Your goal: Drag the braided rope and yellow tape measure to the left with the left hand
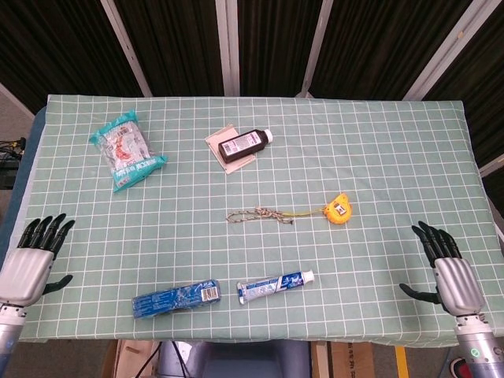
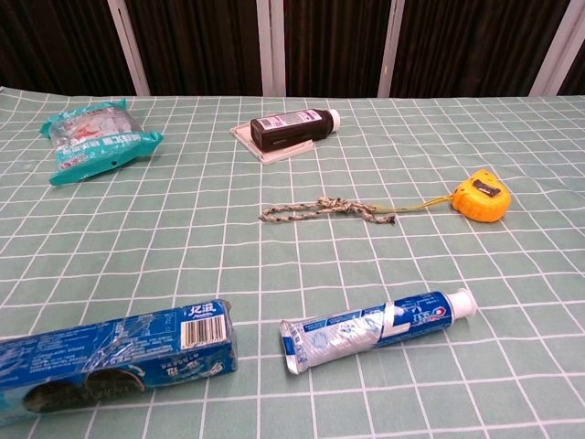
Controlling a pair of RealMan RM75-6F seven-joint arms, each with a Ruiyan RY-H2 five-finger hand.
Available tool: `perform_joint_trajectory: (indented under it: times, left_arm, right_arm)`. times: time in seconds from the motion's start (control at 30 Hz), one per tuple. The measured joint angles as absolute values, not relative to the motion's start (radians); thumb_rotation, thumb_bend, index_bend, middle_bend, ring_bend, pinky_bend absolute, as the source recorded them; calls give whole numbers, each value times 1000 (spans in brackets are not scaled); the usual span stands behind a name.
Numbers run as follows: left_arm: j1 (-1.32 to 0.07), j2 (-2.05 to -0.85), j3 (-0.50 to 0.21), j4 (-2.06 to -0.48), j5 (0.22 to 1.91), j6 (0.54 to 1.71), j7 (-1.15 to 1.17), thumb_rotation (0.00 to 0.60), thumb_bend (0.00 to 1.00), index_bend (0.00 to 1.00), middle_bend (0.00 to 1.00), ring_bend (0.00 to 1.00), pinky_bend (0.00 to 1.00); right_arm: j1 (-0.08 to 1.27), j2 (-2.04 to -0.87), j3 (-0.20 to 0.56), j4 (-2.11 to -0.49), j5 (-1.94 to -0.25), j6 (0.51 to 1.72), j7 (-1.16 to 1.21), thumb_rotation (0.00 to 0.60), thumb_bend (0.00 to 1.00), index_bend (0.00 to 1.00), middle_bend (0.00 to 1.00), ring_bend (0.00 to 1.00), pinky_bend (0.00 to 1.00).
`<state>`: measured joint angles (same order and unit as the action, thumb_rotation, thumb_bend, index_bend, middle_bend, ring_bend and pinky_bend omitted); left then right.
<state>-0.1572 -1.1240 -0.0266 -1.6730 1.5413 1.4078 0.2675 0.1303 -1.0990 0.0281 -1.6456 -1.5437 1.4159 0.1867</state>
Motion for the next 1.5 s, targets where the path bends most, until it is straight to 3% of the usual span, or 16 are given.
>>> perform_joint_trajectory:
  times: [0.23,0.47,0.73,1.1,1.5]
  left_arm:
    - [-281,-1117,-108,-1749,1475,1271,323,600,166,288,46,0,94]
    - [-442,-1168,-221,-1783,1300,1137,482,600,203,355,80,0,112]
    - [-656,-1325,-306,-1744,1047,1028,702,600,236,462,121,3,141]
    - [-886,-1571,-315,-1583,862,975,877,600,302,513,124,4,141]
    - [-997,-1738,-282,-1424,756,973,919,600,341,543,129,3,141]
  right_arm:
    - [136,-1103,28,-1650,-1547,1408,187,600,115,0,0,0,0]
    - [141,-1102,30,-1651,-1544,1399,204,600,115,0,0,0,0]
    - [147,-1101,33,-1650,-1537,1387,226,600,114,0,0,0,0]
    - [152,-1095,35,-1654,-1525,1370,256,600,115,0,0,0,0]
    - [155,-1084,35,-1656,-1519,1360,295,600,115,0,0,0,0]
